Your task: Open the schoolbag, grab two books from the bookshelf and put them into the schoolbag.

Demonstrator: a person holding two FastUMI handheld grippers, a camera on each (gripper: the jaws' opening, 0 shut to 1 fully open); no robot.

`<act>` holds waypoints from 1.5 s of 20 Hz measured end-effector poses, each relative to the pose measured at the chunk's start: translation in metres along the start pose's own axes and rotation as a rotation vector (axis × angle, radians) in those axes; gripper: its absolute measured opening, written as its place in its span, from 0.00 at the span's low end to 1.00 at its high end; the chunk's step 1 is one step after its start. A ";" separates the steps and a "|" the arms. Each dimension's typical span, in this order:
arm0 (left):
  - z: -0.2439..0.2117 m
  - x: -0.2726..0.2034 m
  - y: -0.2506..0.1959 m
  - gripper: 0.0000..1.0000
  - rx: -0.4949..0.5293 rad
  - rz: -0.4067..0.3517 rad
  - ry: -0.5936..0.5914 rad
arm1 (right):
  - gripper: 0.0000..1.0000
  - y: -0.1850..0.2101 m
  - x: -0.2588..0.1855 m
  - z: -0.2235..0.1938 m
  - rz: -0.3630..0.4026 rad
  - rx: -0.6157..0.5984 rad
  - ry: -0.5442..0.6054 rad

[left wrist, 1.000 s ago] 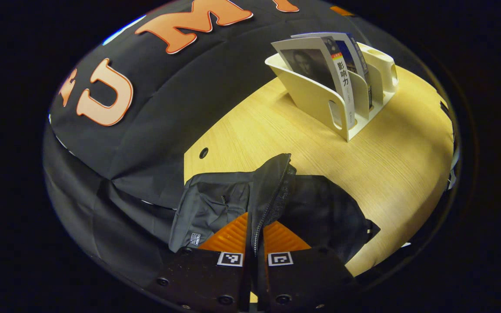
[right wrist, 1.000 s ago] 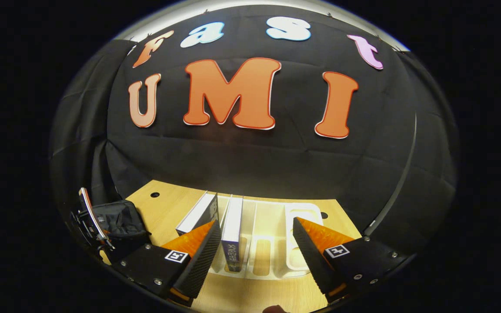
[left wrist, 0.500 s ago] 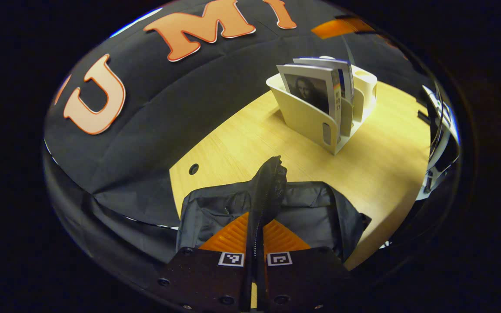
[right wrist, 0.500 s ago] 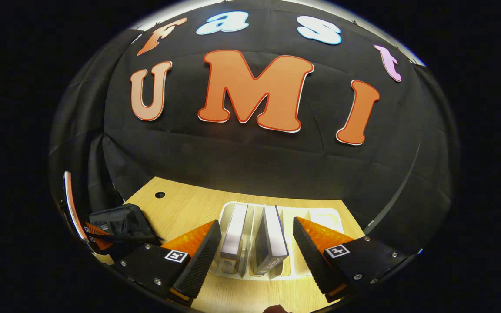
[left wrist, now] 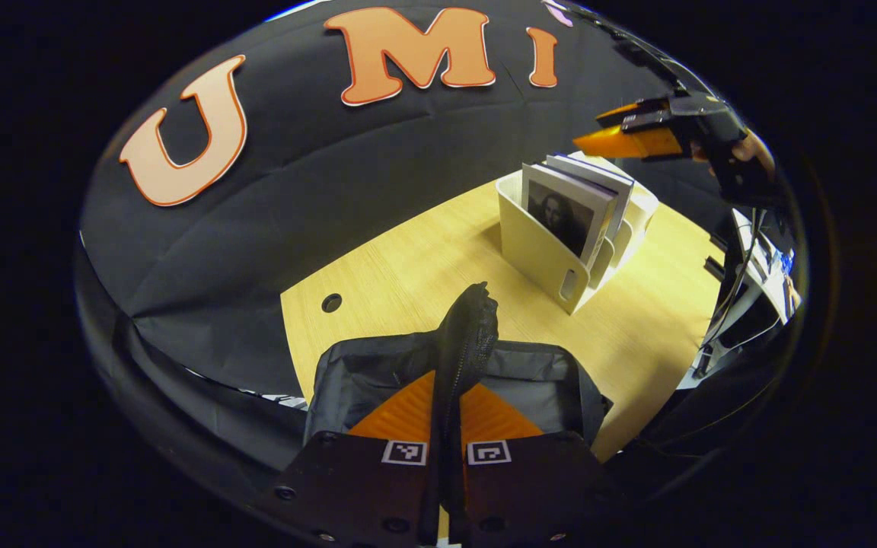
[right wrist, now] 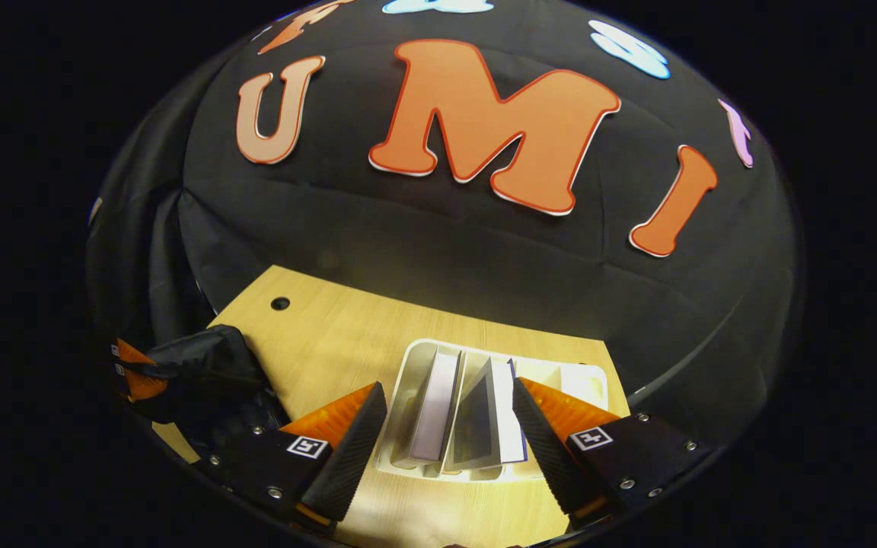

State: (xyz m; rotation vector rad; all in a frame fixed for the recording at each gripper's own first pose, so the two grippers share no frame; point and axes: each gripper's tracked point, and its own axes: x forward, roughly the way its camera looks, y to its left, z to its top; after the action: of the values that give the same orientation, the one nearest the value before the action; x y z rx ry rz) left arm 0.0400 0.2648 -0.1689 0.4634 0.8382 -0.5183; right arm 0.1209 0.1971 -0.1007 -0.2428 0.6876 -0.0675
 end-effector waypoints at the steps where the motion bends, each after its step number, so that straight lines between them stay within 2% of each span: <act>1: 0.005 -0.004 0.006 0.05 0.013 0.009 0.000 | 0.99 0.003 0.004 0.003 0.023 0.006 0.010; 5: 0.013 -0.010 0.013 0.05 0.067 0.003 0.013 | 0.99 0.006 0.029 -0.004 0.042 0.006 0.106; 8: 0.018 -0.014 0.013 0.04 0.087 -0.005 0.021 | 0.99 0.012 0.049 -0.027 0.092 0.060 0.248; 10: 0.017 -0.012 0.012 0.04 0.077 -0.007 0.030 | 0.98 0.008 0.061 -0.039 0.090 0.057 0.323; 12: 0.015 -0.010 0.011 0.04 0.063 -0.011 0.038 | 0.91 0.004 0.074 -0.049 0.082 0.049 0.380; 15: 0.015 -0.007 0.008 0.04 0.052 -0.023 0.046 | 0.75 0.005 0.089 -0.064 0.084 0.068 0.472; 16: 0.015 -0.006 0.006 0.04 0.052 -0.026 0.049 | 0.73 0.004 0.097 -0.069 0.078 0.065 0.489; 17: 0.016 -0.005 0.005 0.04 0.050 -0.029 0.050 | 0.58 0.005 0.102 -0.070 0.079 0.064 0.503; 18: 0.015 -0.005 0.004 0.04 0.046 -0.034 0.054 | 0.64 0.009 0.107 -0.074 0.096 0.067 0.516; 21: 0.015 -0.001 0.003 0.04 0.029 -0.040 0.062 | 0.47 0.017 0.113 -0.085 0.115 0.101 0.589; 26: 0.012 0.006 0.000 0.04 -0.005 -0.053 0.070 | 0.40 0.018 0.111 -0.092 0.123 0.167 0.693; 30: 0.011 0.008 -0.002 0.05 -0.017 -0.059 0.076 | 0.36 0.007 0.096 -0.077 0.147 0.208 0.679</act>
State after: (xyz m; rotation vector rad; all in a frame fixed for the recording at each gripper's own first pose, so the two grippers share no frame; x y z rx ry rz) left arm 0.0499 0.2552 -0.1697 0.4457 0.9305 -0.5504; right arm 0.1462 0.1749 -0.2192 0.0414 1.3621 -0.0809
